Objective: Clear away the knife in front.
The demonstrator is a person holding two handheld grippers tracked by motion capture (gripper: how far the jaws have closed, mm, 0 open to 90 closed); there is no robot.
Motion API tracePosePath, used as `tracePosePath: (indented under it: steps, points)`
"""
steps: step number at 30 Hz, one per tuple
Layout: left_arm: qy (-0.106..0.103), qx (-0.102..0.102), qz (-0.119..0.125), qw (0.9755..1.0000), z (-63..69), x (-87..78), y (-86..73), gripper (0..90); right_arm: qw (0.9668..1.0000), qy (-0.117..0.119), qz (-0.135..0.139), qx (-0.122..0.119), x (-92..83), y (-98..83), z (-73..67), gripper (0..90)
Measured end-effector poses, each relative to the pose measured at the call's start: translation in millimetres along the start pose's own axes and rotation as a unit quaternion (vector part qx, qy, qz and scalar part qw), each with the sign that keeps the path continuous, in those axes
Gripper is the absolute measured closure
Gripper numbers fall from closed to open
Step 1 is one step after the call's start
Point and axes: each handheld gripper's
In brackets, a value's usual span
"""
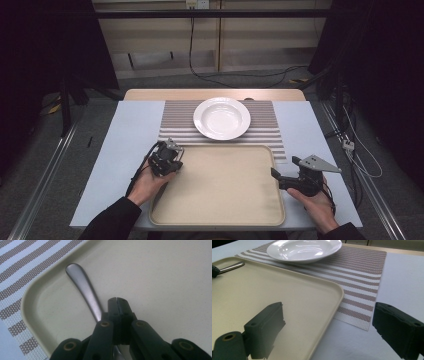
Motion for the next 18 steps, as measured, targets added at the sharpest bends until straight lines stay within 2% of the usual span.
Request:
tracePosePath:
  steps: [9,18]
  points:
    - [-0.001,-0.013,0.002,0.9999,-3.9,-4.3,-5.1,90.0,1.0,0.001,-0.001,0.0,0.3,0.1,-0.3,10.2]
    - [0.007,-0.019,0.001,0.9998,-7.3,-9.2,-10.3,90.0,1.0,0.0,-0.001,-0.002,0.9,0.1,-0.4,10.2]
Point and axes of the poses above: each handheld gripper's, and its own axes: x roughly forward along the jaws, y roughly out of its top, z roughly to its right, and after that the axes turned 12 degrees about -y, right-handed
